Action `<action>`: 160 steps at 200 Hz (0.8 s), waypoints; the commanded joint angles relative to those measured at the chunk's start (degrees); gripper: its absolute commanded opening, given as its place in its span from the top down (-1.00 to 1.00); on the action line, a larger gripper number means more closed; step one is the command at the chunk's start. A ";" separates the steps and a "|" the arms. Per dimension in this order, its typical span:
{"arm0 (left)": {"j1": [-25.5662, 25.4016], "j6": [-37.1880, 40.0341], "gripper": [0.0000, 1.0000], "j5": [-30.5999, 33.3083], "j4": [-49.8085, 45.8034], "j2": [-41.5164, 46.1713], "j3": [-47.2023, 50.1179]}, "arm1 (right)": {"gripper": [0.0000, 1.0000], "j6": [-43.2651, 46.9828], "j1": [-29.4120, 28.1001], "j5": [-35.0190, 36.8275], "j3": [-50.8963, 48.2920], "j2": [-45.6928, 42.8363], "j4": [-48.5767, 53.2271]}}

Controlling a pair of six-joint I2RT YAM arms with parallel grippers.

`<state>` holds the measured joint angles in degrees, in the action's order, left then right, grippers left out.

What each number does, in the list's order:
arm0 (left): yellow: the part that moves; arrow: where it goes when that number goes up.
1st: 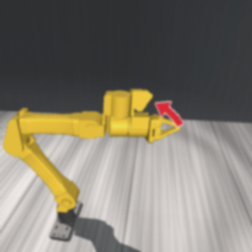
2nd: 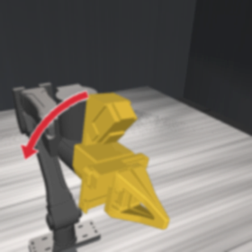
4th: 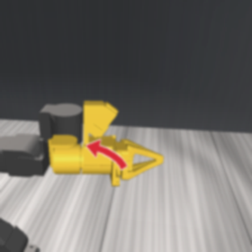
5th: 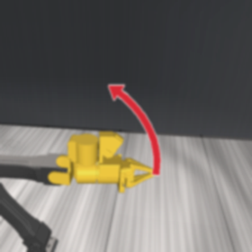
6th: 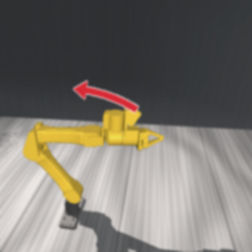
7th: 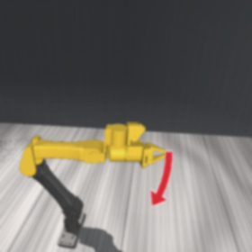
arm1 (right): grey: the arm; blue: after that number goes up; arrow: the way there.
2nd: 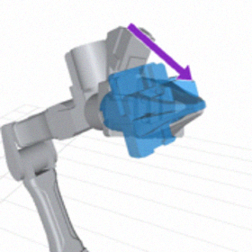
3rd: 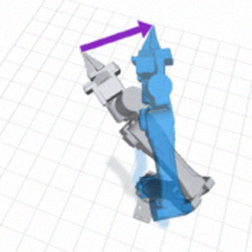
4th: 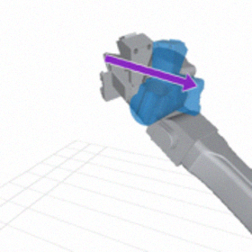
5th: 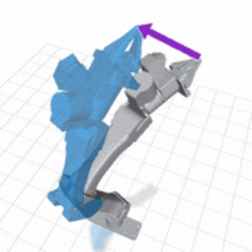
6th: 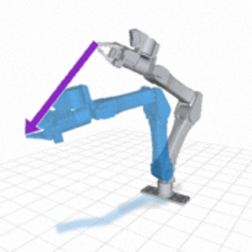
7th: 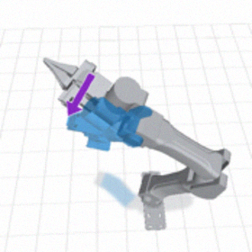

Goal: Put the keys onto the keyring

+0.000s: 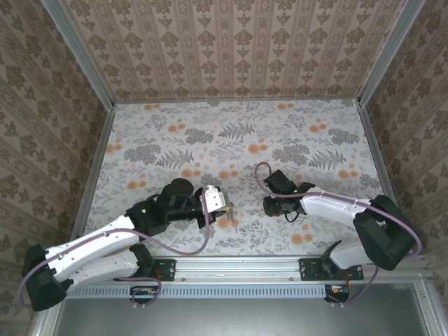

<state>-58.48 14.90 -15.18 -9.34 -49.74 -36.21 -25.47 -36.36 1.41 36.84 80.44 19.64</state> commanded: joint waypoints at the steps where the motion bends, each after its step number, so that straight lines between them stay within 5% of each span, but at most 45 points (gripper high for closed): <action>1: 0.10 -1.10 1.00 -1.42 2.75 1.41 0.52 | 0.48 0.23 0.23 2.18 1.22 1.03 -0.87; 160: 0.03 -1.49 1.00 -3.23 3.96 2.51 1.36 | 0.54 -0.63 -0.11 7.51 2.01 3.12 -3.46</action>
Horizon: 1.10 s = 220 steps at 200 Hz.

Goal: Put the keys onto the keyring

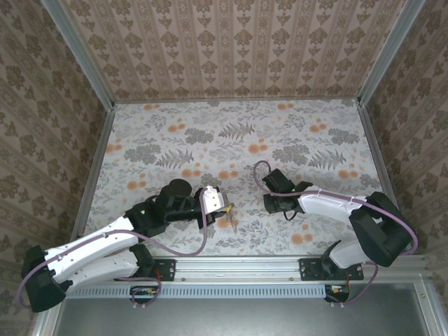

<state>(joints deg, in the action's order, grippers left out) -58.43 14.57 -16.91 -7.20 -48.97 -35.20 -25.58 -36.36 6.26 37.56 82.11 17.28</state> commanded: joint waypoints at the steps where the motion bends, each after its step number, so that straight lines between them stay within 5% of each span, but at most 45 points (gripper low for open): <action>1: -0.01 -1.19 1.00 -1.53 1.83 1.71 0.42 | 0.54 -0.52 -0.11 2.72 1.29 1.47 -1.19; 126: -0.56 -1.31 1.00 -0.67 0.77 2.78 0.06 | 1.00 0.49 -0.63 4.55 -1.65 -2.00 -3.62; 220: -0.52 -3.00 1.00 -2.18 -1.23 3.85 -1.94 | 1.00 17.04 -6.34 -15.51 -10.63 -38.84 -11.01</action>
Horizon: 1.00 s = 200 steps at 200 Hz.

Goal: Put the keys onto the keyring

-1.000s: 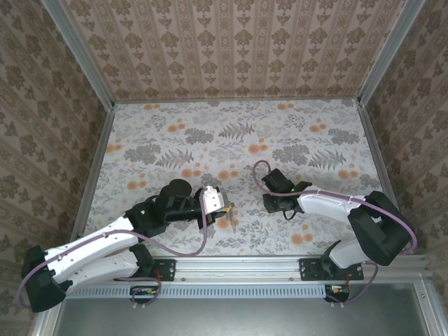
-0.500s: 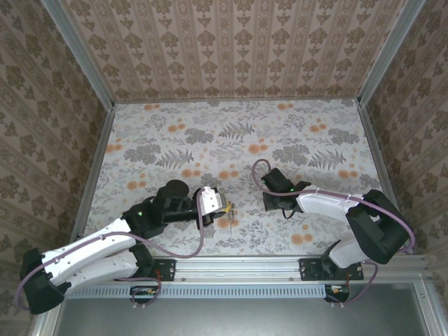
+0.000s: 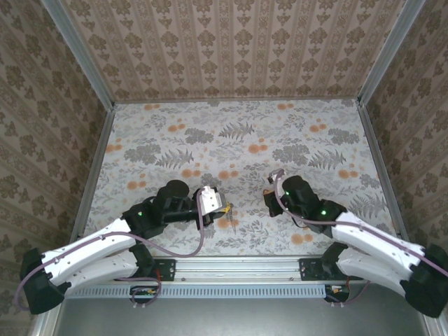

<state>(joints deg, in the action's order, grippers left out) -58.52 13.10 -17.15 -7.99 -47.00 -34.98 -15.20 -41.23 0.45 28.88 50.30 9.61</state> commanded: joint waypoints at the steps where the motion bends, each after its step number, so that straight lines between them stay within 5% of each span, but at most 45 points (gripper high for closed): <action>1: -0.40 -1.56 1.00 -2.02 -0.45 1.94 -2.22 | 1.00 6.84 -1.52 -10.08 -2.01 -7.36 -3.40; 53: -0.53 -1.80 1.00 -6.93 -4.49 4.20 -5.57 | 1.00 13.18 -4.91 -28.75 1.58 -9.98 -5.39; 86: -0.45 -1.61 1.00 -6.33 -9.19 4.53 -8.45 | 1.00 15.48 -5.69 -31.20 4.77 -8.98 -4.37; 126: -0.27 -1.83 1.00 -2.69 -12.63 4.90 -9.93 | 1.00 13.92 -4.46 -11.90 5.93 -4.13 4.85; 200: 1.04 -4.38 1.00 -1.13 -12.16 6.85 -8.50 | 1.00 -0.45 -4.21 -1.05 7.73 14.44 12.51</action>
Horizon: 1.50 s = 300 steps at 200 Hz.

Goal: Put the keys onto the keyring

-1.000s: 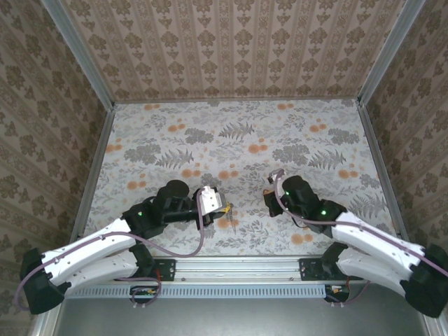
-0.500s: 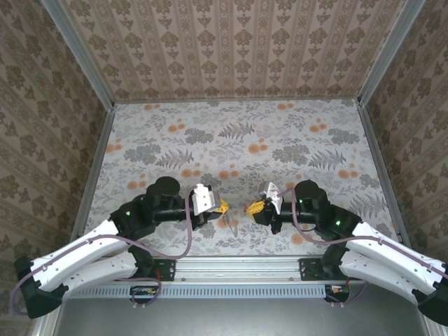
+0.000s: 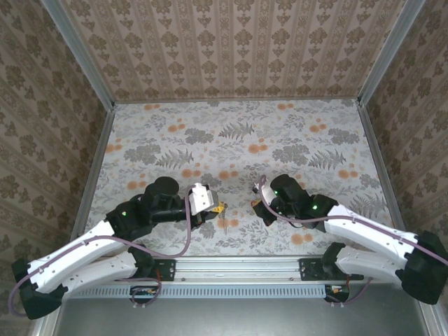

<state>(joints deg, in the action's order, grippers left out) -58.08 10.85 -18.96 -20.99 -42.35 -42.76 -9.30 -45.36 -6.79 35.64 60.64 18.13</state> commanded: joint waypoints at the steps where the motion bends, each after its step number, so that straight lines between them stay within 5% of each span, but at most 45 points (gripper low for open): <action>1: 0.60 -2.23 1.00 0.68 0.85 2.28 -0.69 | 1.00 -6.44 -0.17 6.31 0.99 4.34 4.04; 100: 0.78 -4.49 1.00 0.77 2.71 6.31 2.24 | 1.00 -8.72 -2.74 10.64 2.04 17.02 0.62; 148: 0.84 -4.42 1.00 1.21 2.56 6.23 2.31 | 1.00 -3.96 -3.37 3.41 -7.60 -0.63 -12.98; 202: 1.18 -3.57 1.00 0.51 1.34 5.05 0.85 | 1.00 7.44 -4.42 -9.05 -8.08 -20.44 -12.35; 300: 1.09 0.70 1.00 -4.95 -2.32 -2.12 -3.64 | 1.00 11.76 -7.62 -20.48 1.17 -15.70 -11.97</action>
<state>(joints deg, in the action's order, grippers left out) -57.23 9.45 -21.47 -22.24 -43.40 -43.77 1.39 -52.47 -23.83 34.17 43.11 6.57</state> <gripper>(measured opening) 0.047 0.068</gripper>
